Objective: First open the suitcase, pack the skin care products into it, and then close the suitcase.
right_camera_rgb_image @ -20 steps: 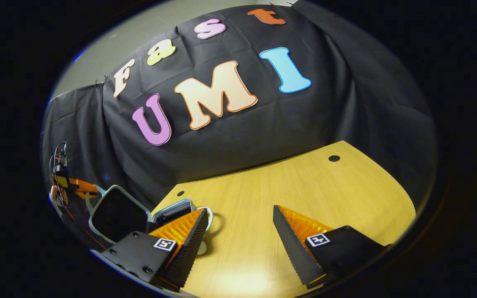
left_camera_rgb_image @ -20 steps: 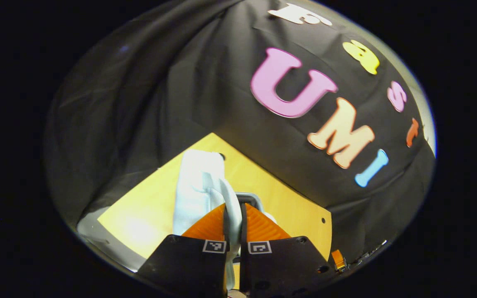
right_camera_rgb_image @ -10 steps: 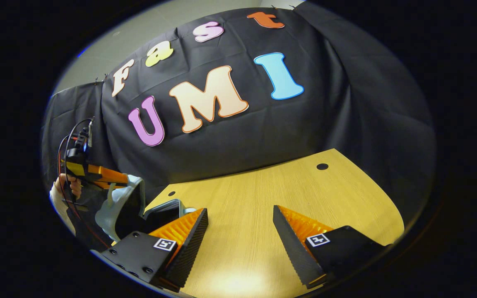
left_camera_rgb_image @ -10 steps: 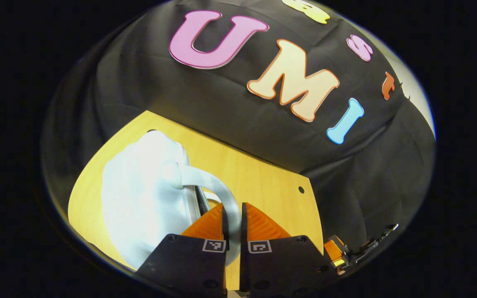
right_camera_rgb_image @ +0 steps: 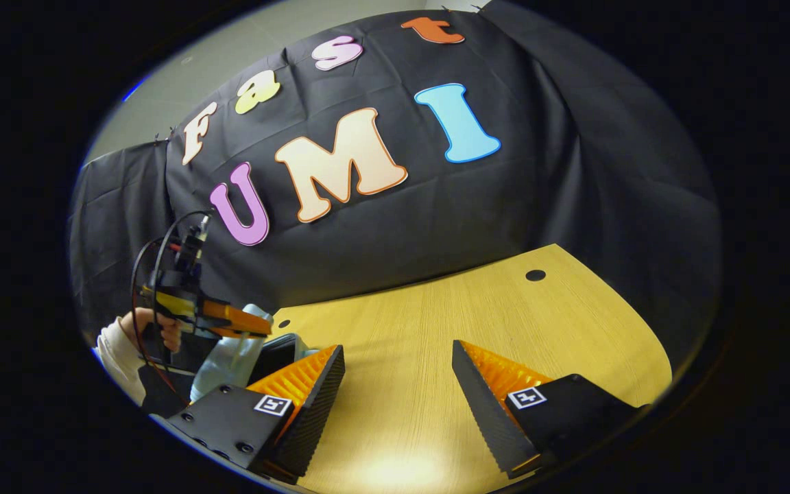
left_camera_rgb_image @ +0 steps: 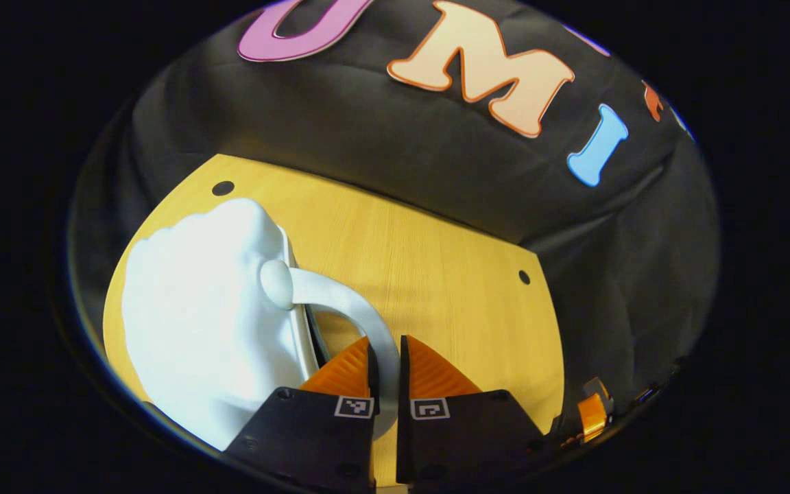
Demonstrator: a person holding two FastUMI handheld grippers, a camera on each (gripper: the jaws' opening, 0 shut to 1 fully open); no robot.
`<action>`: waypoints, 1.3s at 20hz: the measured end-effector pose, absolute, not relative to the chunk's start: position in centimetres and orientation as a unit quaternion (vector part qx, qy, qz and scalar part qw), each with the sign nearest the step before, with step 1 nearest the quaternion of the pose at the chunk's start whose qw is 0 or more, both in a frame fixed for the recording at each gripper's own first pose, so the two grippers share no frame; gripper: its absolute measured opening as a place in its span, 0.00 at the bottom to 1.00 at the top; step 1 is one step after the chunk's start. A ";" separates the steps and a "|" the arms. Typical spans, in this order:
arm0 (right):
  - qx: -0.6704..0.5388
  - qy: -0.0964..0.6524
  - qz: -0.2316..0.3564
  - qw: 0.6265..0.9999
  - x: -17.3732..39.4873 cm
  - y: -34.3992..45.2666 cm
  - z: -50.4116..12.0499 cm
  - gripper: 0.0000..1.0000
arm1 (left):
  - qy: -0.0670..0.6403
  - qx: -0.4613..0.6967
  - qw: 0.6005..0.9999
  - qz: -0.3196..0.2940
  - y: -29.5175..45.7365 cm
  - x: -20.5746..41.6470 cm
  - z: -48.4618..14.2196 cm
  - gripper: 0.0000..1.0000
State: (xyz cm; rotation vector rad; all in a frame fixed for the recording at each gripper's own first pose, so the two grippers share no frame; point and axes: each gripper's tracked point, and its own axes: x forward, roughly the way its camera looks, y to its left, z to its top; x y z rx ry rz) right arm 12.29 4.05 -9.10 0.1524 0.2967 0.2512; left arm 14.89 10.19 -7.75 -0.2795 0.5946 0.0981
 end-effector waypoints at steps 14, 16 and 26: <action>0.070 0.137 0.140 0.978 9.7 3.8 -7.4 0.98 | 0.346 -0.095 0.928 0.099 9.0 17.6 -14.1 0.07; 0.072 0.131 0.141 0.979 9.4 3.6 -7.0 0.98 | 0.354 -0.104 0.924 0.102 9.0 17.8 -14.6 0.08; 0.074 0.104 0.137 0.982 8.2 3.0 -5.0 0.98 | 0.314 -0.005 0.948 0.059 3.0 13.1 -10.8 0.96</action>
